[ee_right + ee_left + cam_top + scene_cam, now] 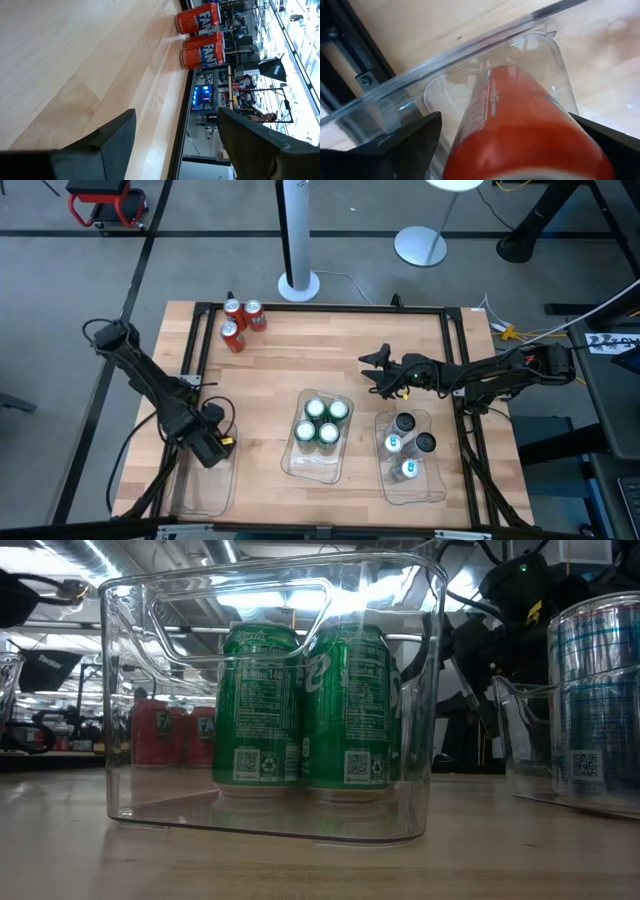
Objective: Sort soda cans
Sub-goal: Put the red soda can into the left transparent bin
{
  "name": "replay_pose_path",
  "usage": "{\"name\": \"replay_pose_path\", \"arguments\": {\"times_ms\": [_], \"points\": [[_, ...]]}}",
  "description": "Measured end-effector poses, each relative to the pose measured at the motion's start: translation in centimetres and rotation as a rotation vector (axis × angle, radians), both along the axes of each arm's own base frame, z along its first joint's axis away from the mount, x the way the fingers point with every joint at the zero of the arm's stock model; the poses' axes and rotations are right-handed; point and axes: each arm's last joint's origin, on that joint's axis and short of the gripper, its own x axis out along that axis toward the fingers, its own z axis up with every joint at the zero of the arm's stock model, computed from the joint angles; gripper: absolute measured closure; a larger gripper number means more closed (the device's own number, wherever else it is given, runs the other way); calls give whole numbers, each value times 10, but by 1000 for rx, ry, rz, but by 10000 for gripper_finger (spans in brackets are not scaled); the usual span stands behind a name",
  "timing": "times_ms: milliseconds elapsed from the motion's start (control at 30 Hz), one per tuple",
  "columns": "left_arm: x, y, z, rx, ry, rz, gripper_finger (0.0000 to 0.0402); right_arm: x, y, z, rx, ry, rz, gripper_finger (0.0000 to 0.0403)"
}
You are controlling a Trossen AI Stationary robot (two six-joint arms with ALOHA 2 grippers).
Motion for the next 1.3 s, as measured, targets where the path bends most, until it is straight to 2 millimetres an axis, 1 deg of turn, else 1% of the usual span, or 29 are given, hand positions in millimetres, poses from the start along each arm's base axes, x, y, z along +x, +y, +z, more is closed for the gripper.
{"name": "replay_pose_path", "arguments": {"times_ms": [133,367,500,633,733,800,900,1100,1300], "points": [[-2,5,18,-10,-13,27,3,0,0,0,0,0,0,125],[-11,20,56,55,-45,49,5,0,0,-2,2,10,0,125],[-10,28,78,99,-181,37,5,1,0,-3,4,15,0,125],[-7,41,95,226,-387,15,5,1,0,-2,3,10,0,125],[-5,51,102,330,-476,-19,5,1,0,-2,2,4,0,125],[-5,57,105,398,-502,-66,5,1,0,-1,1,-1,0,125],[-2,68,108,490,-521,-62,5,2,0,0,-1,-17,0,125],[10,93,109,638,-456,-33,5,2,0,1,-14,-21,4,125],[24,123,110,715,-373,9,5,2,0,1,-17,-20,5,125]]}}
